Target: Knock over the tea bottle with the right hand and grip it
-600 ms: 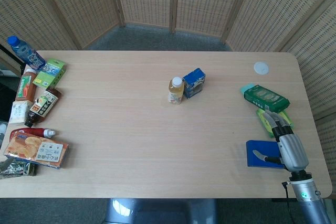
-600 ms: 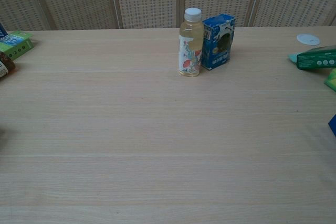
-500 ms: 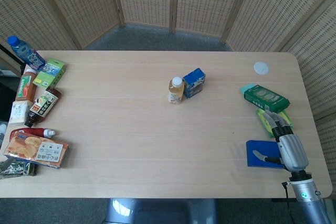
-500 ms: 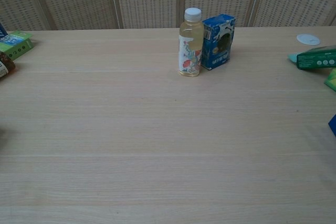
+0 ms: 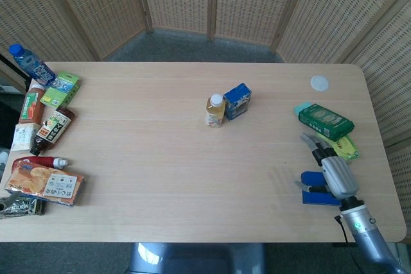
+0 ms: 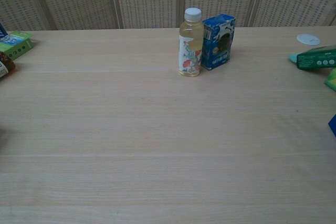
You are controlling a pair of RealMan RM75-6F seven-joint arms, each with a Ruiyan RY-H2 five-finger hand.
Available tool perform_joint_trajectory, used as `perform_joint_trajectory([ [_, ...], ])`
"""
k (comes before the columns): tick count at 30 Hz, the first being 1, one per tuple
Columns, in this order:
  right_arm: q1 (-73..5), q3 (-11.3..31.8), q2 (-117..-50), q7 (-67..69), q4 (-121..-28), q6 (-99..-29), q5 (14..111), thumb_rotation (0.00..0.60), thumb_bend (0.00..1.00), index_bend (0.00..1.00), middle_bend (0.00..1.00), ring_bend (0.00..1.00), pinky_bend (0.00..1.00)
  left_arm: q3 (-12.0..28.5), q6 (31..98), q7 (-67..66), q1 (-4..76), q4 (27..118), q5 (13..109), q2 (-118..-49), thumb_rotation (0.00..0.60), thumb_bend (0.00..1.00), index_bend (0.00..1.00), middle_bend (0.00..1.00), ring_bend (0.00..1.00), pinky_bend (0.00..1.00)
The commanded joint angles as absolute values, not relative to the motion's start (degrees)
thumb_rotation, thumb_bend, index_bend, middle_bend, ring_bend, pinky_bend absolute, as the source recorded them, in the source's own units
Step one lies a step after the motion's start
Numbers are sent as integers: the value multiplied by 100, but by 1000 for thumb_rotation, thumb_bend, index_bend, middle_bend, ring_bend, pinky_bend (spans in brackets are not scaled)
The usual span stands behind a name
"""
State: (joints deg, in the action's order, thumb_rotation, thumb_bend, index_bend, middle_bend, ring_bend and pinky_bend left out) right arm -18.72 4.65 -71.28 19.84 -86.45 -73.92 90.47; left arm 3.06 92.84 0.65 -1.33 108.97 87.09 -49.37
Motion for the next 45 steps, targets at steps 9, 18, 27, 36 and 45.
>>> perform_joint_trajectory([
  [9, -3316, 1309, -7367, 733, -9366, -5536, 7706, 600, 0, 0, 0, 0, 0, 328, 9186, -61, -102, 10838, 8531, -4994, 600, 0, 0, 0, 0, 0],
  [18, -4255, 1801, -7960, -220, -8810, -4764, 6397, 600, 0, 0, 0, 0, 0, 385, 8966, -294, -16, 10682, 8178, -5138, 600, 0, 0, 0, 0, 0],
  [27, -5070, 2020, -8566, -973, -8088, -4459, 5437, 600, 0, 0, 0, 0, 0, 408, 8749, -110, 83, 10528, 8075, -5214, 600, 0, 0, 0, 0, 0],
  [36, -5639, 2046, -9088, -1797, -7895, -4679, 4579, 600, 0, 0, 0, 0, 0, 419, 8847, -78, 61, 10482, 8132, -5232, 600, 0, 0, 0, 0, 0],
  [45, -5263, 1413, -8739, -2266, -8918, -5485, 5211, 600, 0, 0, 0, 0, 0, 423, 8811, -82, 68, 10461, 8071, -5227, 600, 0, 0, 0, 0, 0],
])
